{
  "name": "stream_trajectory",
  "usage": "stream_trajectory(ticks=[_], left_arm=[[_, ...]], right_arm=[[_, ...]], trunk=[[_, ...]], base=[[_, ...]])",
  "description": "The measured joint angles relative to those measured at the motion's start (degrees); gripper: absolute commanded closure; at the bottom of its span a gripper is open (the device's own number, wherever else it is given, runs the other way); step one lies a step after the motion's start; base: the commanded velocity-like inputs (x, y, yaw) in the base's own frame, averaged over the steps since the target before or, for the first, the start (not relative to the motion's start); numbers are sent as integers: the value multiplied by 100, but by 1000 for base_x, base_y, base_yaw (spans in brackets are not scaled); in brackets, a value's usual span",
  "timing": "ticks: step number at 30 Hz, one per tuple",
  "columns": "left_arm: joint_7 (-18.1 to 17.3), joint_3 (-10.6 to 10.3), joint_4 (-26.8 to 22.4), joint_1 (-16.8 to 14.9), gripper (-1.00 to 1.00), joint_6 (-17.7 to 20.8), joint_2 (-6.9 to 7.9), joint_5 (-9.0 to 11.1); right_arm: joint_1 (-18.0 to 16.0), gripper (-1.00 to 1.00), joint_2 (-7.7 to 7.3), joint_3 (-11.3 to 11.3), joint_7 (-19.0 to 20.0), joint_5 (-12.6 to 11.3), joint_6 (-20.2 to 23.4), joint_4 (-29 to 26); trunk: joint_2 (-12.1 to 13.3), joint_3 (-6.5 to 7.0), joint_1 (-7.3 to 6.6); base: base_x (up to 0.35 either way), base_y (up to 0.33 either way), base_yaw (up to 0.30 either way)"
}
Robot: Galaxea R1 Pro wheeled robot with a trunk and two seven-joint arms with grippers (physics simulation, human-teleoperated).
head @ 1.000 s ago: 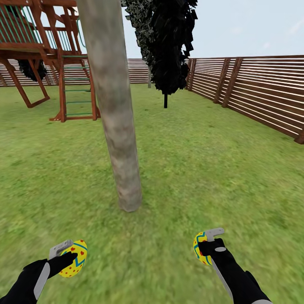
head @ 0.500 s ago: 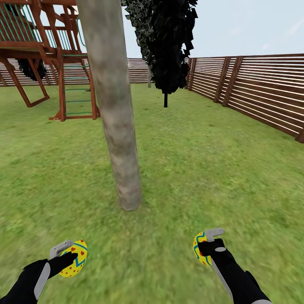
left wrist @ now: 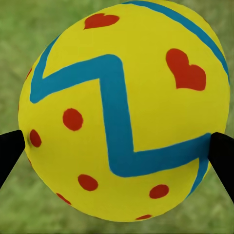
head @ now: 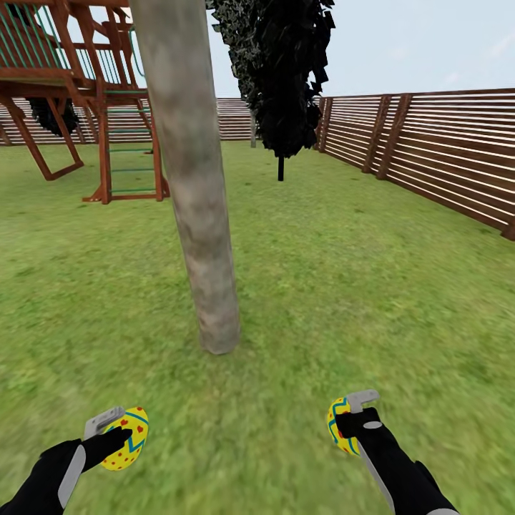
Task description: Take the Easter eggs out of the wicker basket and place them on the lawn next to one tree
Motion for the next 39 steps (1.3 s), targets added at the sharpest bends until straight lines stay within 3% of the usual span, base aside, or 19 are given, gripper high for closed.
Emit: stream_trajectory(ticks=[39], left_arm=[[-1, -13, 26, 0, 100, 0, -11, 0]], right_arm=[[0, 100, -9, 70, -3, -3, 13, -9]], trunk=[[-1564, -700, 857]], base=[[0, 0, 0]])
